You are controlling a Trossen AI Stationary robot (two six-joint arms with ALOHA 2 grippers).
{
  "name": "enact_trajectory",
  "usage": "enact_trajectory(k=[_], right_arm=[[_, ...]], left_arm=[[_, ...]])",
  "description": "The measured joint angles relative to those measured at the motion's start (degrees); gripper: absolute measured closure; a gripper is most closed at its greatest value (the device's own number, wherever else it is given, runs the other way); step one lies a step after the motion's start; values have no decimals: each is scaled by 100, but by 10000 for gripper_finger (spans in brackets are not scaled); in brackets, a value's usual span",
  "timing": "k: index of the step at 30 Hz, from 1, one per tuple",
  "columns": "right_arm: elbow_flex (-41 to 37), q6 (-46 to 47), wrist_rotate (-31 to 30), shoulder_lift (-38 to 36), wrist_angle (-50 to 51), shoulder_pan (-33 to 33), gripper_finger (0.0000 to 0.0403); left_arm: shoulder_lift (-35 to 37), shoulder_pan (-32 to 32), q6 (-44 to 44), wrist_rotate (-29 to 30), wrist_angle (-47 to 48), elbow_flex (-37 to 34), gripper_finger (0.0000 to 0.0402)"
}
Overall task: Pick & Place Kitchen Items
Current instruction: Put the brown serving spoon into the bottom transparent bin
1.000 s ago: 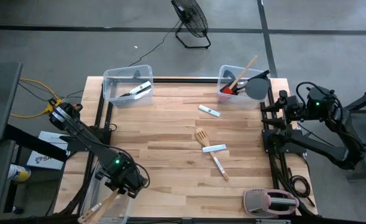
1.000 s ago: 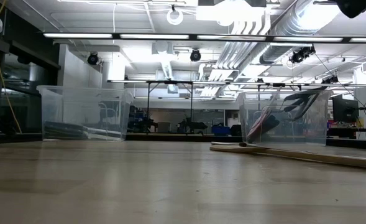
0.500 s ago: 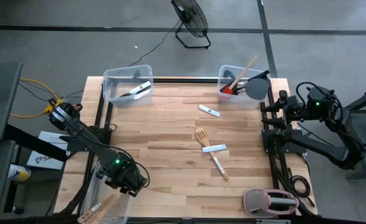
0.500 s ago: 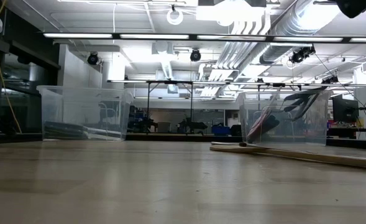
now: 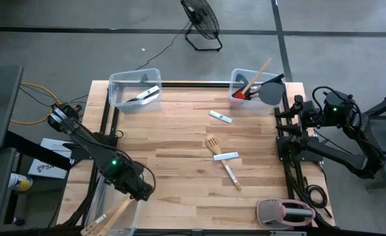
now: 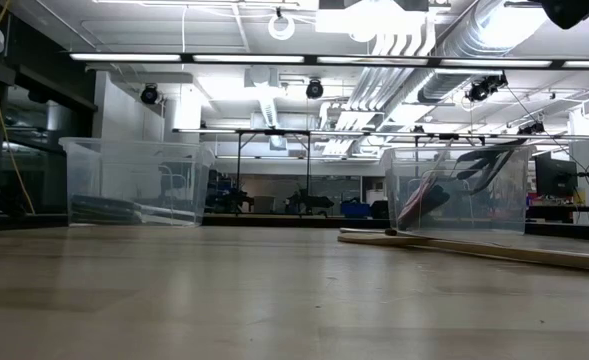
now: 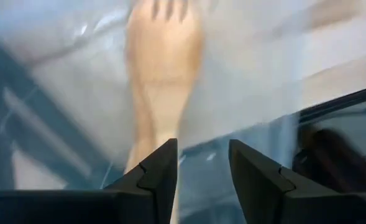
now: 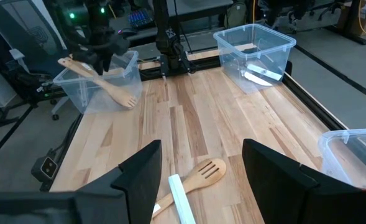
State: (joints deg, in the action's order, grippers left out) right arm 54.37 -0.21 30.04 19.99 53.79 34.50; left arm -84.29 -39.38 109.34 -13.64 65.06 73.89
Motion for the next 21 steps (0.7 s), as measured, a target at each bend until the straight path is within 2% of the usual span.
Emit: enact_trajectory(k=[8,15,21], right_arm=[[0,-1,1,0,1,0,188],[0,-1,4,0,1,-2,188],[0,-1,2,0,1,-1,188]], left_arm=[[370,2,-311,2029,10,362,261],[726,2,-1024,3228,-15,411,261],[999,165,-2133,4062,0,411,261]])
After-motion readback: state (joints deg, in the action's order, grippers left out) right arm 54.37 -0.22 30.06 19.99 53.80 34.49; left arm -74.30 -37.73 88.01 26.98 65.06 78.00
